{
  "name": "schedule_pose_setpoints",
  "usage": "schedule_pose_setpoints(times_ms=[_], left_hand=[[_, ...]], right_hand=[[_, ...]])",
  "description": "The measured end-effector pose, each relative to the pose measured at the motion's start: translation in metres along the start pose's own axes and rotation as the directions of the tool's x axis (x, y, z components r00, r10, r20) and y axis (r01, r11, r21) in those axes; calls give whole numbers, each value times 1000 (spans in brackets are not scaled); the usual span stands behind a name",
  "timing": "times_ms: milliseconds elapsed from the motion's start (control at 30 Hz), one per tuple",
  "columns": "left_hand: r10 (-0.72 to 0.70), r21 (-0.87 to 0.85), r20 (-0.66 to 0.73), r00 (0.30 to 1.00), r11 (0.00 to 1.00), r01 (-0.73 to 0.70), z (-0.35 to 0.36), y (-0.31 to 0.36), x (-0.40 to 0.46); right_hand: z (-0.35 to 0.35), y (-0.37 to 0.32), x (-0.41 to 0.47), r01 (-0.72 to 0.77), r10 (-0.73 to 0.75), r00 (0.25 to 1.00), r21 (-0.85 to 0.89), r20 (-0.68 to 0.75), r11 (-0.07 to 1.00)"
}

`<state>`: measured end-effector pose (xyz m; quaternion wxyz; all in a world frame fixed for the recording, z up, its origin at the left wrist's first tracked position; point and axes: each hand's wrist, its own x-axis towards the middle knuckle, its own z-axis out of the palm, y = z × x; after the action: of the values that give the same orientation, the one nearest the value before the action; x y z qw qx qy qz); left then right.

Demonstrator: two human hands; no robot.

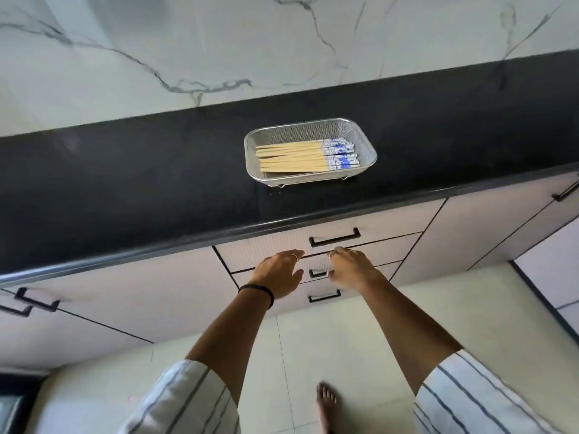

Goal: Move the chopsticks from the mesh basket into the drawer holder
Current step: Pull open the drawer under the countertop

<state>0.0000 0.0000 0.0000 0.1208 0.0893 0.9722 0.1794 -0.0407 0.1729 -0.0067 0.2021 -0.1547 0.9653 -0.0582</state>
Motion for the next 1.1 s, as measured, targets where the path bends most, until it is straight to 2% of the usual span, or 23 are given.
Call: schedule_pose_setpoints(times_ms=[133, 367, 467, 600, 833, 1100], left_hand=[[16, 1, -39, 999, 1000, -16, 7, -6, 20], [80, 94, -78, 994, 993, -72, 22, -13, 52], [106, 144, -136, 985, 986, -87, 31, -10, 59], [104, 199, -174, 979, 978, -69, 37, -15, 64], [114, 253, -262, 958, 966, -46, 34, -25, 59], [127, 301, -256, 958, 952, -46, 28, -28, 48]], right_hand=[[4, 2, 27, 8, -8, 1000, 48, -3, 999], [24, 6, 77, 0, 0, 999, 9, 49, 1000], [31, 6, 93, -21, 19, 996, 21, 84, 1000], [34, 10, 111, -30, 25, 992, 36, 127, 999], [33, 12, 127, -20, 19, 994, 7, 110, 1000], [42, 12, 131, 8, -5, 998, -45, 61, 999]])
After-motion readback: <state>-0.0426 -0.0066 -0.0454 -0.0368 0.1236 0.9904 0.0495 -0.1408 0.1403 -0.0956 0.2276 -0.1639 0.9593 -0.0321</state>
